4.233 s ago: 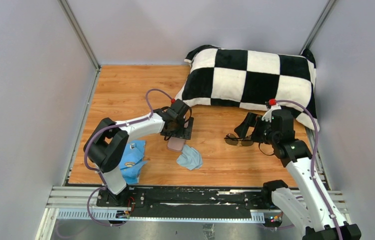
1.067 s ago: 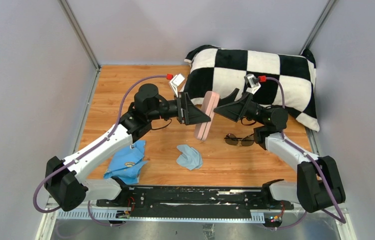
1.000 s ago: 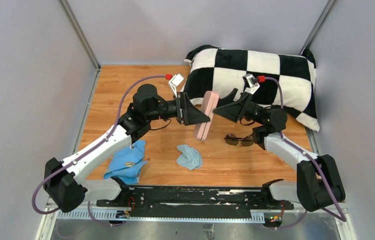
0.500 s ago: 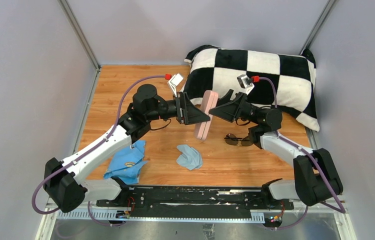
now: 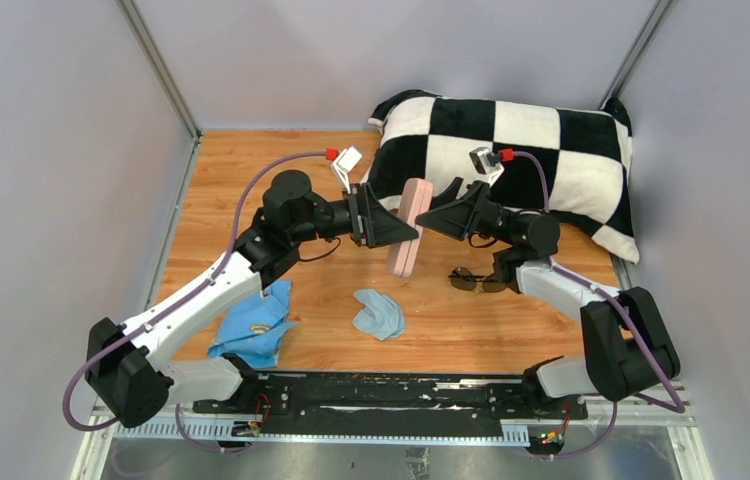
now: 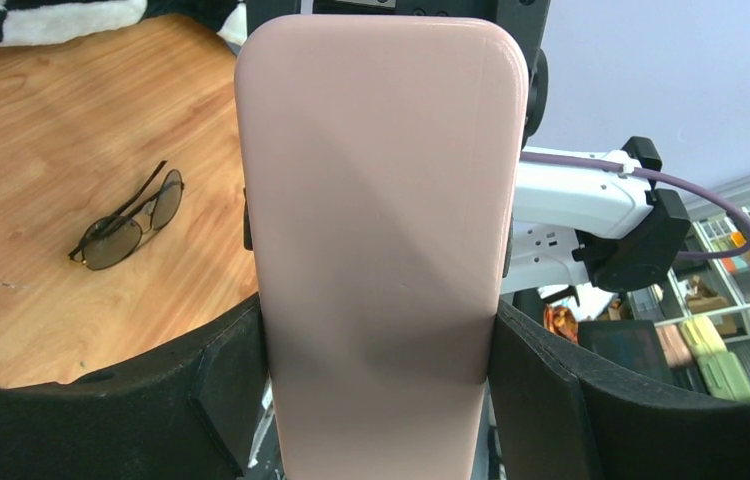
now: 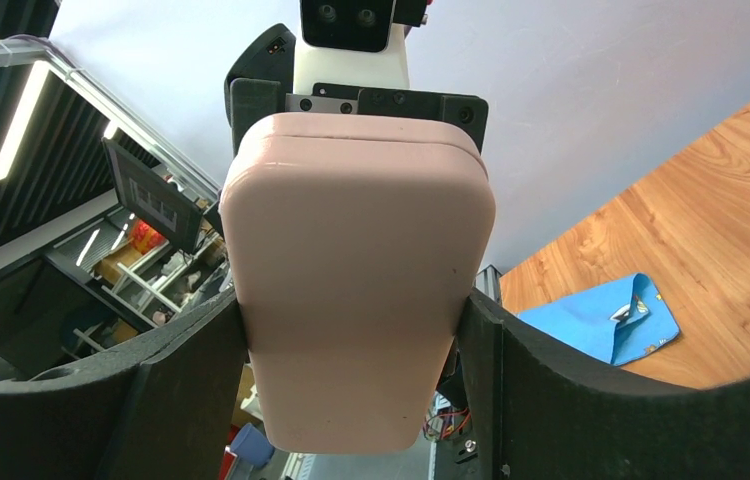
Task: Organize the sunglasses
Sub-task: Open the sunglasses case.
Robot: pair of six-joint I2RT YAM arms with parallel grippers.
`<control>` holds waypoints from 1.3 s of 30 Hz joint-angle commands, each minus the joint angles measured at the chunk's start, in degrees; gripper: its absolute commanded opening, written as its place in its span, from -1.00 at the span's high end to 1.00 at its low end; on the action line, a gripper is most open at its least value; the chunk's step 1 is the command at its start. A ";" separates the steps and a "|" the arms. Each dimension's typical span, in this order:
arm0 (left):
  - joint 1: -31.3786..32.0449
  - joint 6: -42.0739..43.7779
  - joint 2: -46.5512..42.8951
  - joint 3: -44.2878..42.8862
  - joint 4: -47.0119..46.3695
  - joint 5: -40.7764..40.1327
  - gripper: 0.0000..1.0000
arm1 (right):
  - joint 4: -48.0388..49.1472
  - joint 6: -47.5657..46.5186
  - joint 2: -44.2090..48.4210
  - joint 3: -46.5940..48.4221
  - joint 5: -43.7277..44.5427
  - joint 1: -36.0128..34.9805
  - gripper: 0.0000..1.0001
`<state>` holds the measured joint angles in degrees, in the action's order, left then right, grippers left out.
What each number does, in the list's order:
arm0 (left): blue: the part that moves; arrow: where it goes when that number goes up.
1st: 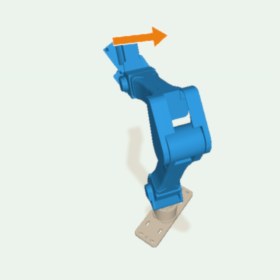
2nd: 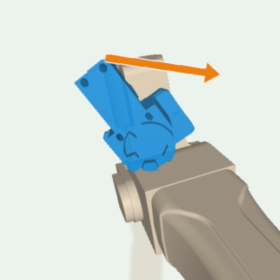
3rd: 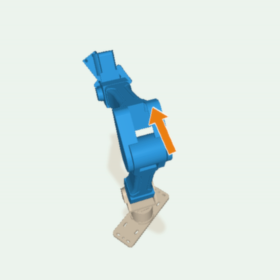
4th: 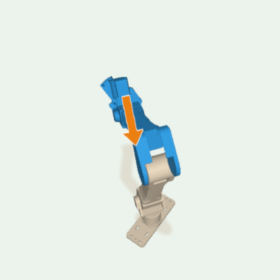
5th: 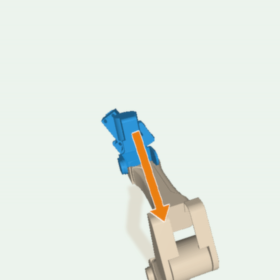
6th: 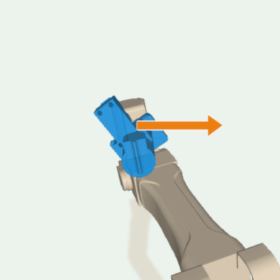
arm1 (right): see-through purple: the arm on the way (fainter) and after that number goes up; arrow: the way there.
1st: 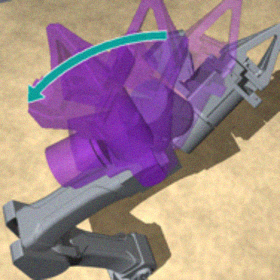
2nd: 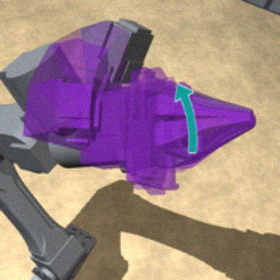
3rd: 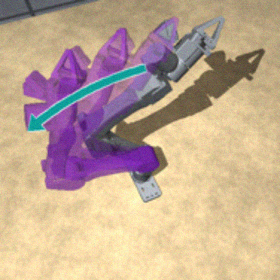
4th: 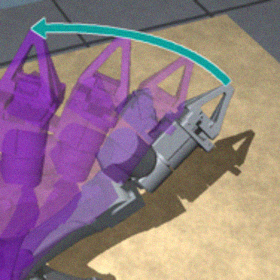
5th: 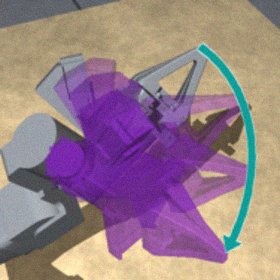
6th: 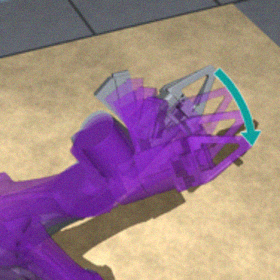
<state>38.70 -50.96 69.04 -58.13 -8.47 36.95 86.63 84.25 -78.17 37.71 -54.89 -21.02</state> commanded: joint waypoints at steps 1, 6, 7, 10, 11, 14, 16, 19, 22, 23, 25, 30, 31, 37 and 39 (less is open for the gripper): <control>-0.82 -1.03 -2.63 0.96 -1.77 0.18 1.00 | 4.77 -0.40 -0.62 0.36 1.30 -0.84 -0.33; -2.01 -2.21 -3.85 2.04 -2.67 0.66 1.00 | 4.73 -0.08 -1.47 1.42 1.26 -0.78 -0.34; -2.12 -2.43 -4.15 2.41 -3.06 0.67 1.00 | 4.77 0.07 -1.66 1.55 1.53 -0.78 -0.34; -2.22 -2.90 -5.07 2.75 -3.79 0.67 1.00 | 4.78 0.42 -2.53 2.31 2.55 -0.78 -0.34; -2.18 -3.18 -5.39 2.80 -4.18 0.66 1.00 | 4.78 0.65 -2.86 2.73 2.70 -0.79 -0.34; -2.22 -4.41 -6.39 2.92 -5.76 0.43 1.00 | 4.77 0.75 -3.59 3.77 3.39 -0.83 -0.34; -2.39 -5.19 -7.37 2.98 -6.51 -0.35 1.00 | 4.78 0.74 -4.02 4.22 3.84 -0.91 -0.34; -3.10 -6.01 -9.39 3.24 -7.17 -2.90 1.00 | 4.78 0.72 -4.35 4.46 4.71 -0.91 -0.38; -3.89 -6.48 -10.43 2.83 -7.17 -3.87 1.00 | 4.77 0.37 -4.43 4.47 4.73 -0.94 -0.39; -3.97 -6.63 -10.56 2.69 -7.17 -3.90 1.00 | 4.76 0.38 -4.57 4.47 4.59 -0.96 -0.39; -4.02 -6.90 -10.49 2.50 -7.22 -3.90 1.00 | 4.78 0.39 -5.00 4.32 4.53 -0.91 -0.39; -4.03 -7.24 -10.22 3.29 -7.18 -5.21 1.00 | 4.75 0.37 -6.80 2.51 5.38 -0.95 -0.36; -4.02 -7.02 -9.96 3.63 -7.19 -5.44 1.00 | 4.72 0.12 -7.27 2.13 5.53 -0.91 -0.36; -4.03 -4.64 -8.67 7.49 -7.09 -6.30 1.00 | 4.65 -0.75 -10.55 1.11 4.52 -0.96 -0.34; -3.98 -2.48 -8.49 9.63 -6.78 -7.62 1.00 | 4.69 -1.28 -11.89 0.21 3.85 -0.95 -0.37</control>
<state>34.61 -55.18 61.80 -50.81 -10.94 28.14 90.28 86.76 -86.98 39.99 -52.58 -23.05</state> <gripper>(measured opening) 0.731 0.741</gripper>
